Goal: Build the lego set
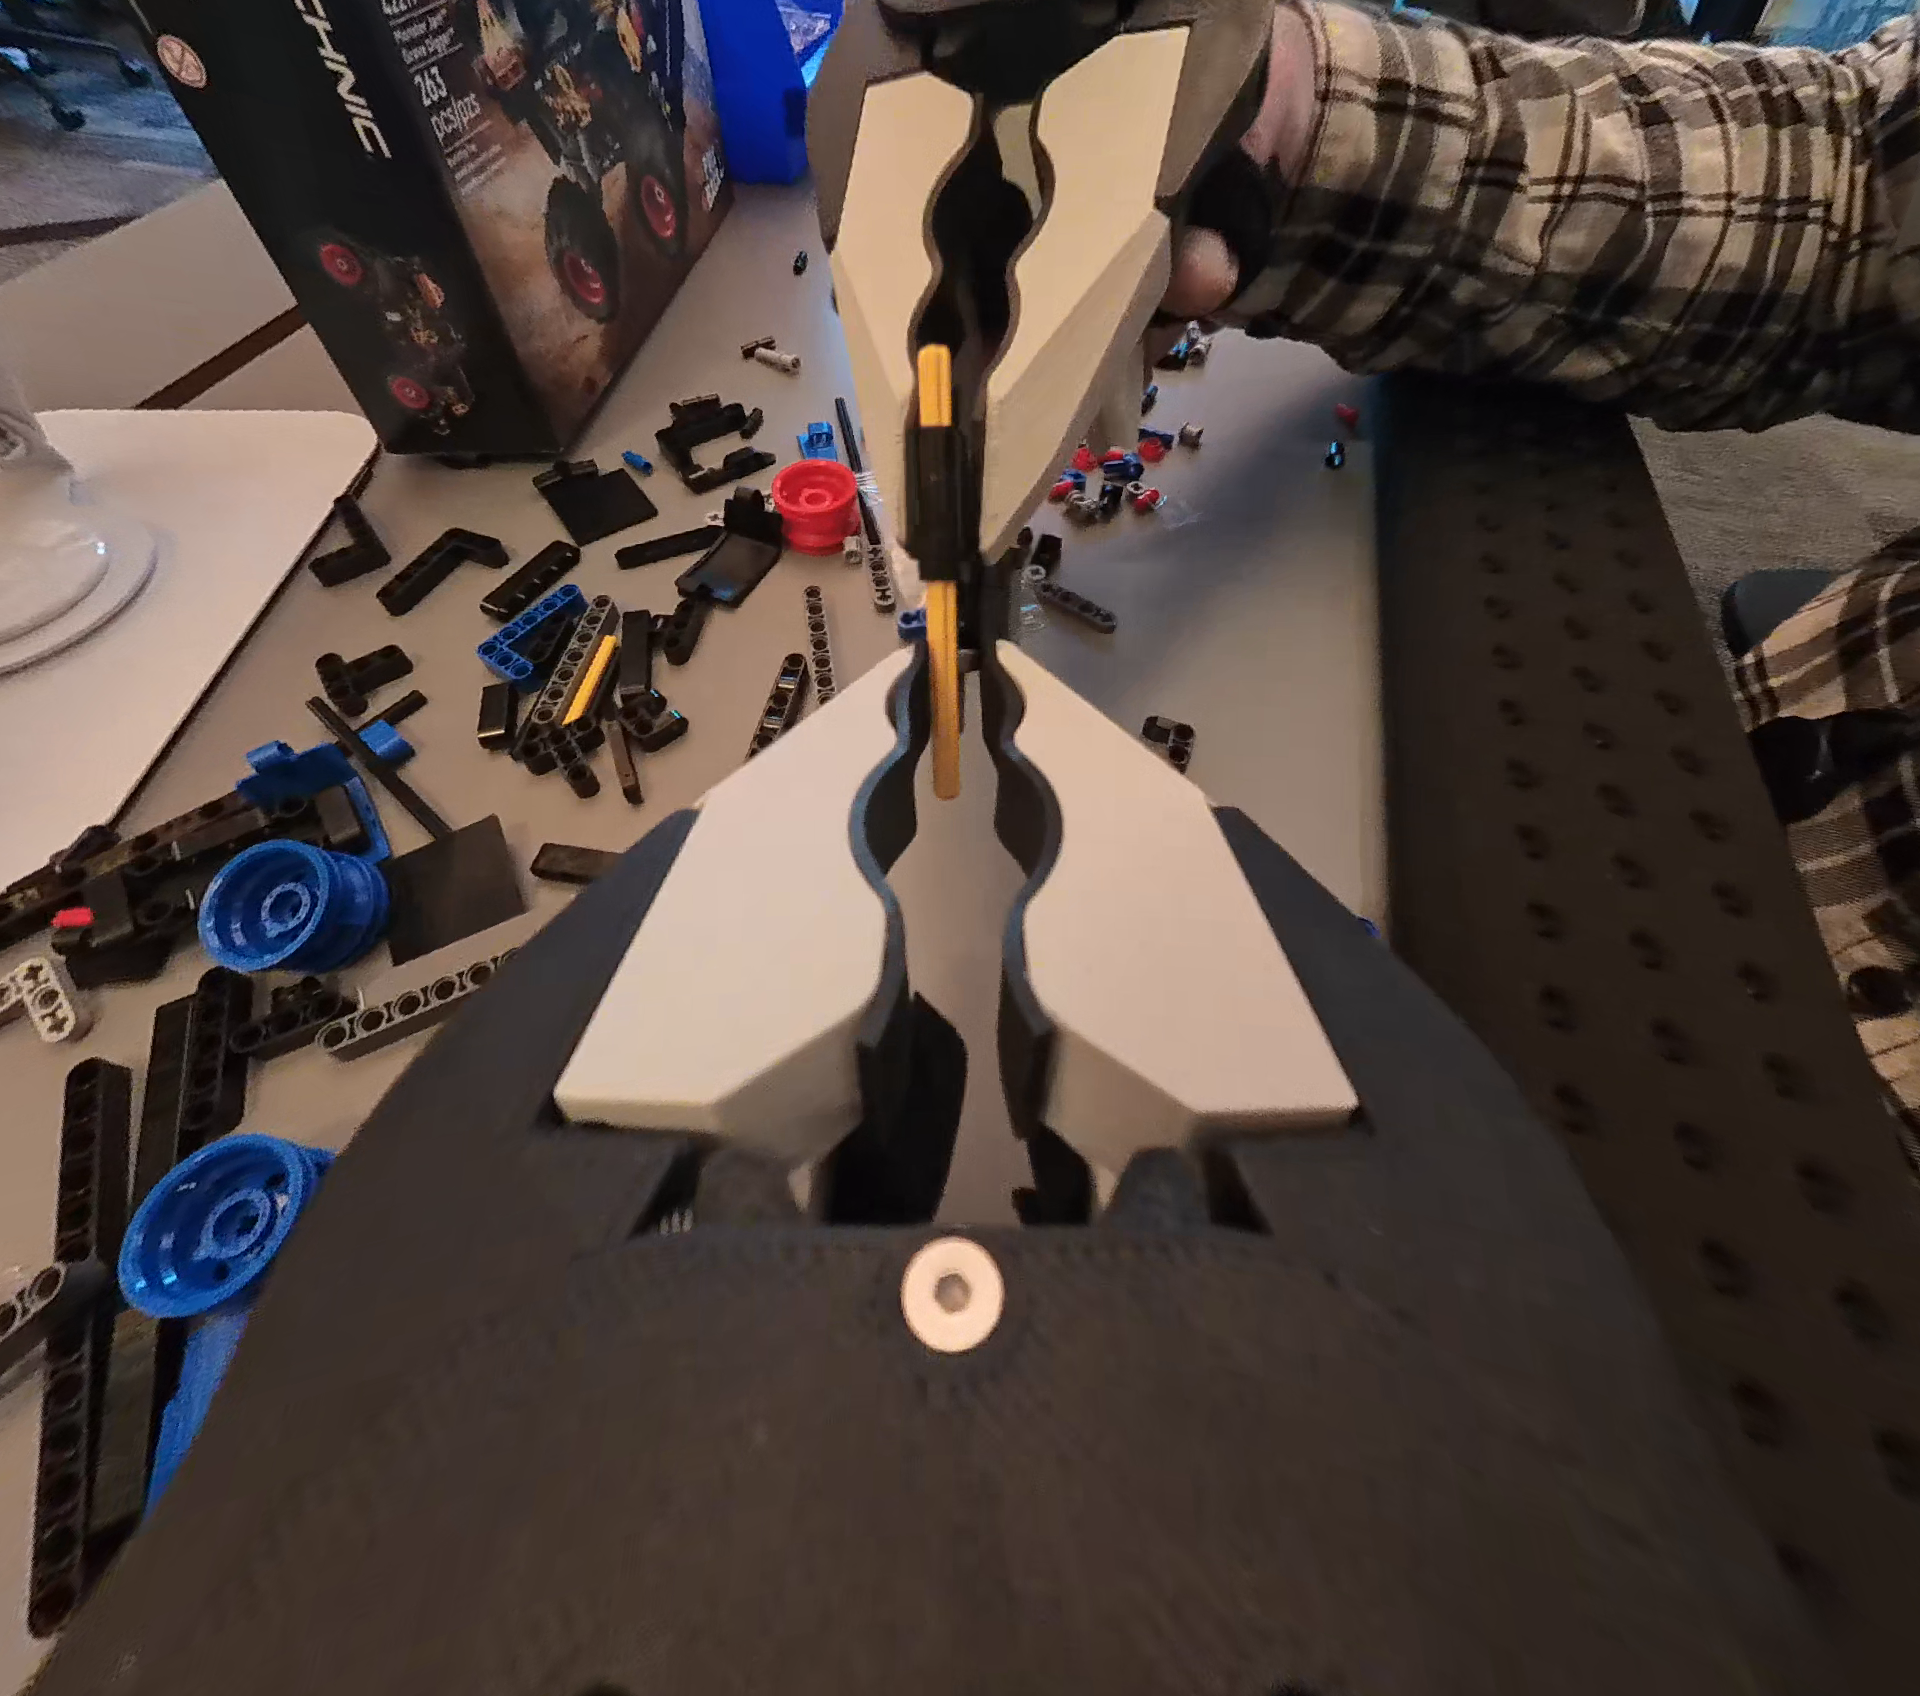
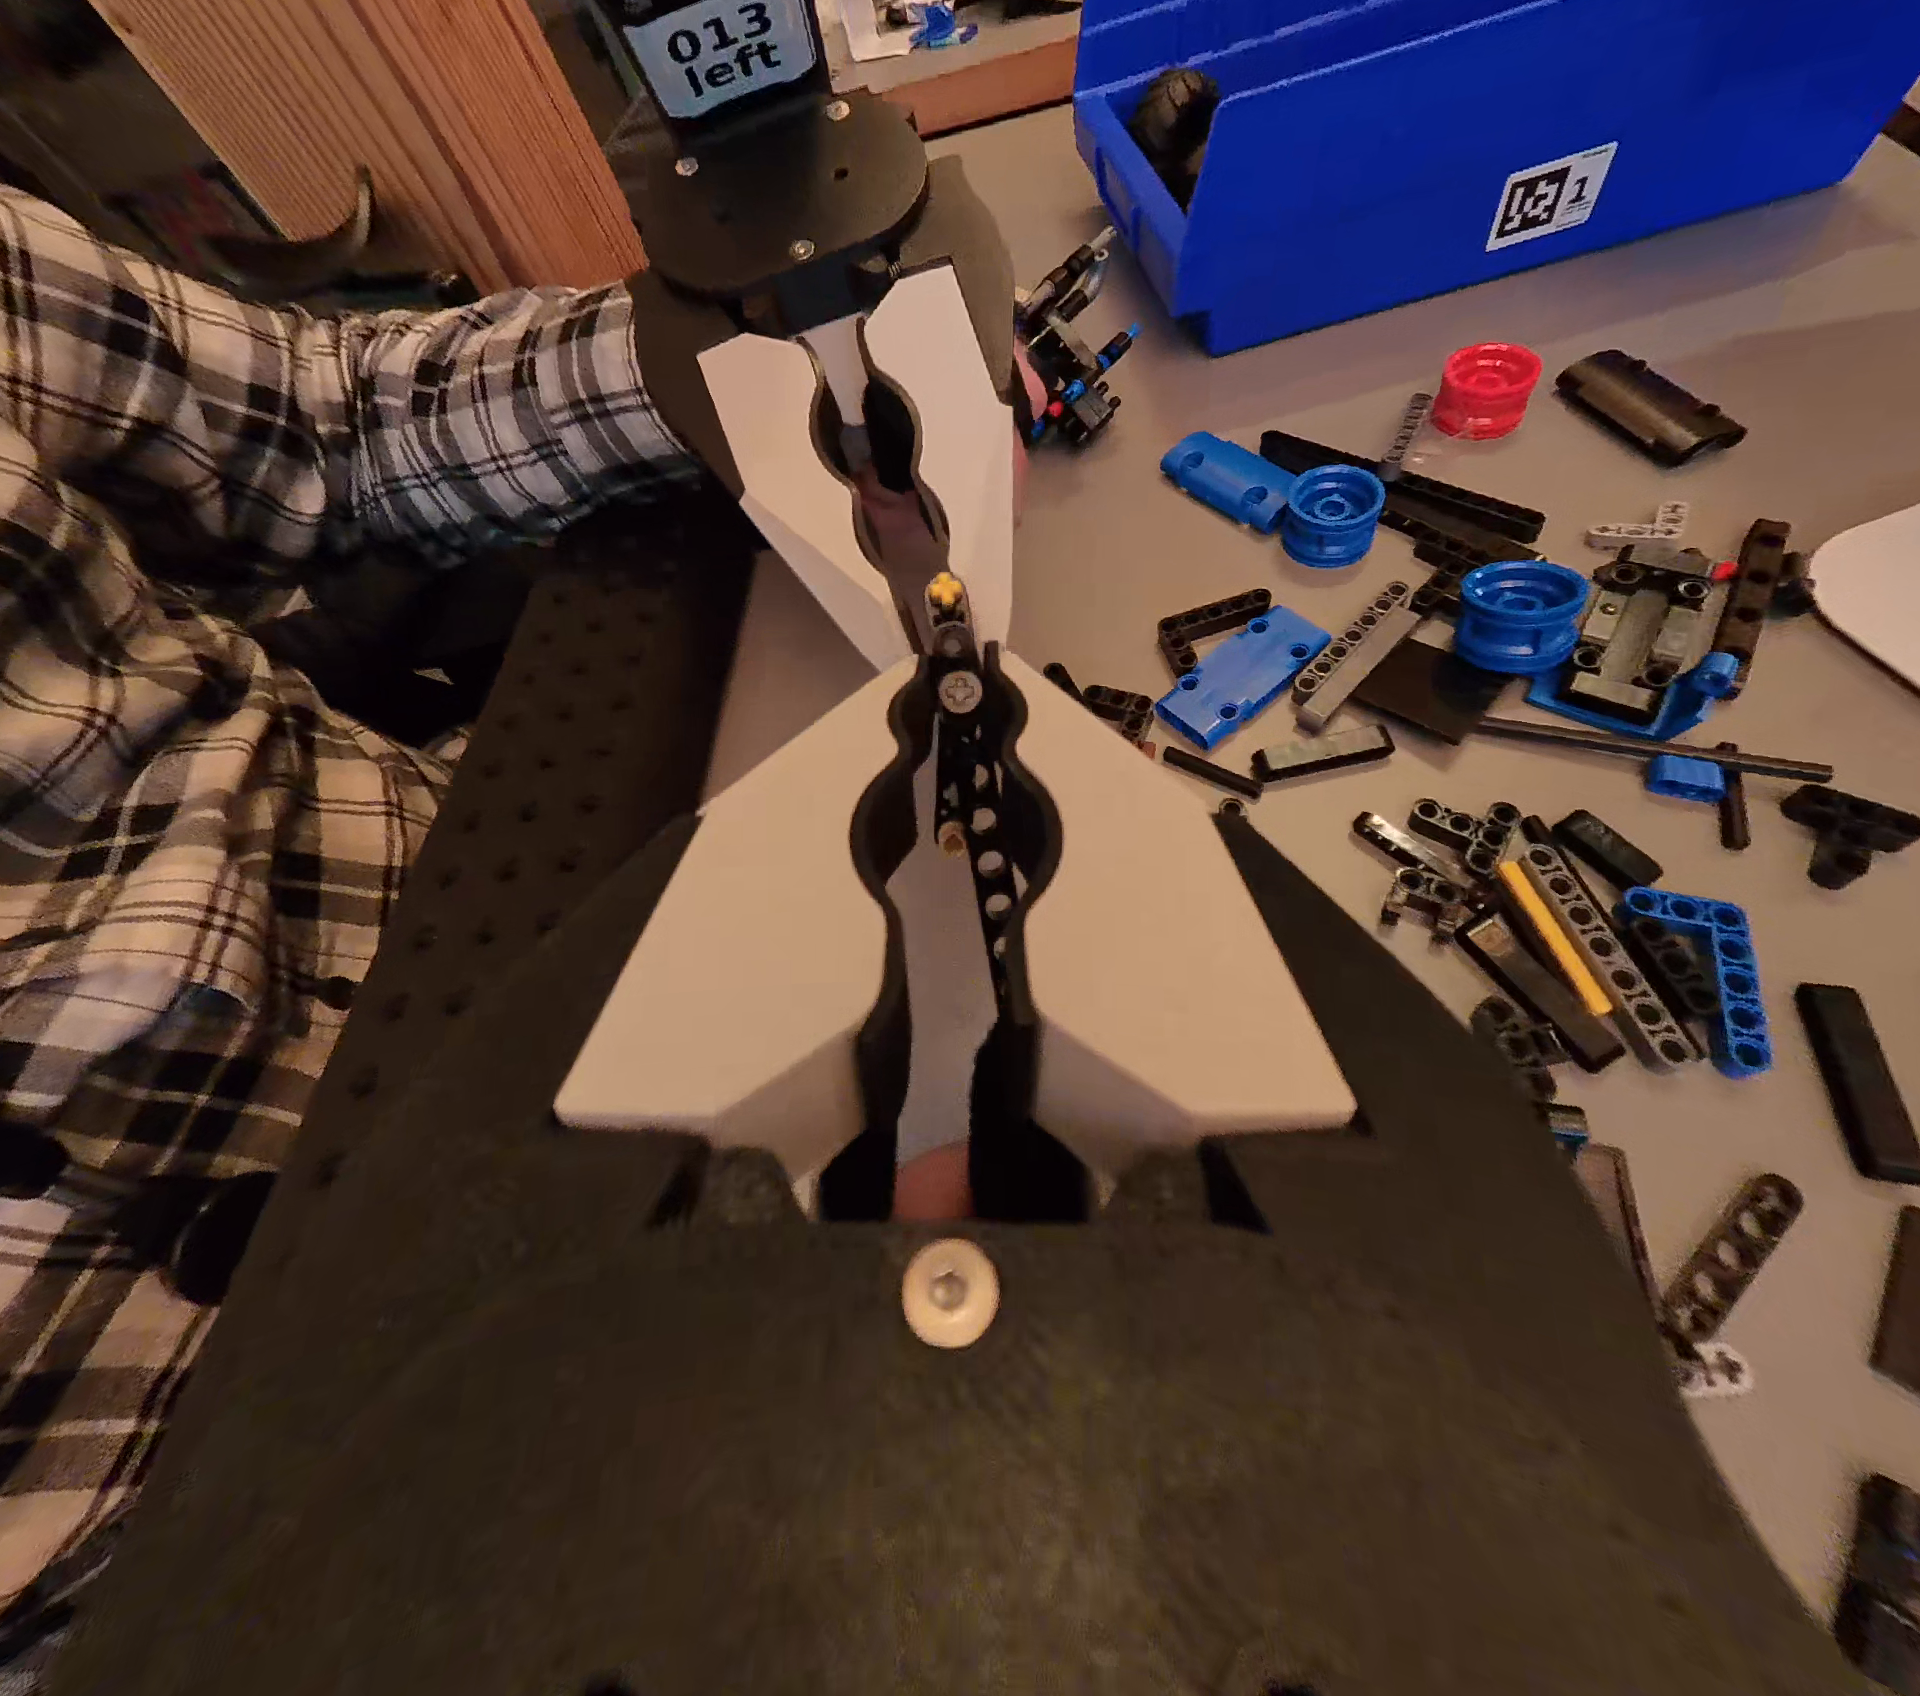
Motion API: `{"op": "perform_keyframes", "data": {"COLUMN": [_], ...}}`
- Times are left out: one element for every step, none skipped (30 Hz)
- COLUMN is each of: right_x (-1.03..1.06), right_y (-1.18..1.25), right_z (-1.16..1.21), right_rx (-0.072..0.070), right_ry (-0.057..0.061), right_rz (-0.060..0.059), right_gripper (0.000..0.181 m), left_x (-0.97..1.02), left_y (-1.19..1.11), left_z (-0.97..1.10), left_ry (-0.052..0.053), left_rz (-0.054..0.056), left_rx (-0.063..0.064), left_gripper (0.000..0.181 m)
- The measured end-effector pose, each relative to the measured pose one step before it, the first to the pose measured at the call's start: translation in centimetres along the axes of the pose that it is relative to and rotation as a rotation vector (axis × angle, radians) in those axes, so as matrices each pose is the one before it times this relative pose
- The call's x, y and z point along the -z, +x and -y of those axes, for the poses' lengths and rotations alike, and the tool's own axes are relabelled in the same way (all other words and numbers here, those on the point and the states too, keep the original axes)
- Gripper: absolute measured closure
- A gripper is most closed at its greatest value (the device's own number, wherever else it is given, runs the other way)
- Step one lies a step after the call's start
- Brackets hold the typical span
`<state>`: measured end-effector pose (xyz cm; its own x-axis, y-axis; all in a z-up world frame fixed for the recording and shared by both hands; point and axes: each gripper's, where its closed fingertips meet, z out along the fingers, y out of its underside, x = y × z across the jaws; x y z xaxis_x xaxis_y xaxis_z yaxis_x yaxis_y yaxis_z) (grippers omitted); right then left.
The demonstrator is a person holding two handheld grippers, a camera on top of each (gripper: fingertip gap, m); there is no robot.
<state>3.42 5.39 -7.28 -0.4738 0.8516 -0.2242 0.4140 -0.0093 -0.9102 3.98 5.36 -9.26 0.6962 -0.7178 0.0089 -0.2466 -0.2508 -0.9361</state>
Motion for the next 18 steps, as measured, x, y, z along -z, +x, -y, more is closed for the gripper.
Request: {"op": "perform_keyframes", "data": {"right_x": [0.048,0.009,-0.014,0.013,0.034,-0.013,-0.053,-0.066,-0.03,0.0,0.056,0.055,0.001,-0.062,-0.007,0.102,0.111,0.028], "right_y": [0.14,0.134,0.0,-0.012,-0.138,-0.187,0.023,-0.024,-0.087,-0.038,-0.039,0.051,0.159,0.043,0.009,0.043,-0.153,-0.056], "right_z": [-0.01,-0.031,-0.08,0.037,0.161,0.069,-0.161,-0.291,-0.175,-0.145,-0.205,-0.278,-0.401,-0.433,-0.171,0.127,0.211,0.104], "right_rx": [-0.0005,0.0046,0.0085,0.0104,0.0123,0.0177,0.0225,0.0213,0.0112,0.0105,0.0174,0.0236,0.03,0.0298,0.0195,0.0105,0.0071,0.0035], "right_ry": [0.0048,0.0006,-0.0067,-0.0006,0.0081,0.0013,-0.012,-0.0175,-0.0075,-0.0052,-0.0093,-0.0157,-0.0195,-0.0192,-0.0027,0.0118,0.0106,0.0011], "right_rz": [-0.0079,-0.0111,-0.0056,-0.0066,-0.0008,0.0002,-0.015,-0.0111,-0.0049,-0.0074,-0.0082,-0.0137,-0.0211,-0.0136,-0.0093,-0.0084,0.0059,0.0008], "right_gripper": [0.17,0.163,0.158,0.158,0.159,0.16,0.165,0.174,0.175,0.175,0.169,0.163,0.16,0.158,0.161,0.171,0.172,0.172], "left_x": [-0.023,-0.032,-0.027,-0.036,-0.04,-0.037,-0.001,-0.014,-0.015,-0.002,0.036,0.038,0.042,0.023,0.007,-0.018,-0.025,-0.018], "left_y": [-0.013,0.005,0.04,0.089,0.066,0.035,0.089,-0.021,-0.099,0.082,0.065,0.007,-0.038,-0.046,0.027,0.099,0.071,-0.008], "left_z": [-0.032,-0.037,0.019,-0.019,-0.086,-0.062,0.048,-0.033,-0.15,-0.039,0.11,0.131,0.067,-0.001,-0.028,-0.032,0.003,-0.017], "left_ry": [-0.0027,-0.0034,-0.0003,-0.002,-0.0043,-0.0039,0.0015,-0.0024,-0.0072,-0.0006,0.0073,0.0072,0.0036,0.0006,-0.0003,-0.0004,0.0006,-0.003], "left_rz": [-0.0009,-0.0009,-0.0017,-0.0052,-0.0045,-0.0019,-0.0038,0.0029,0.0066,-0.0036,-0.0026,-0.0001,0.0016,0.0005,-0.0015,-0.0028,-0.0009,0.0036], "left_rx": [0.0065,0.0051,0.0034,0.0033,0.0027,-0.0005,-0.001,-0.0011,-0.0045,-0.0025,0.0007,0.0002,-0.0004,0.0003,-0.0012,-0.0044,-0.0056,-0.0057], "left_gripper": [0.174,0.174,0.174,0.175,0.175,0.175,0.175,0.175,0.175,0.176,0.176,0.176,0.176,0.175,0.175,0.175,0.175,0.175]}}
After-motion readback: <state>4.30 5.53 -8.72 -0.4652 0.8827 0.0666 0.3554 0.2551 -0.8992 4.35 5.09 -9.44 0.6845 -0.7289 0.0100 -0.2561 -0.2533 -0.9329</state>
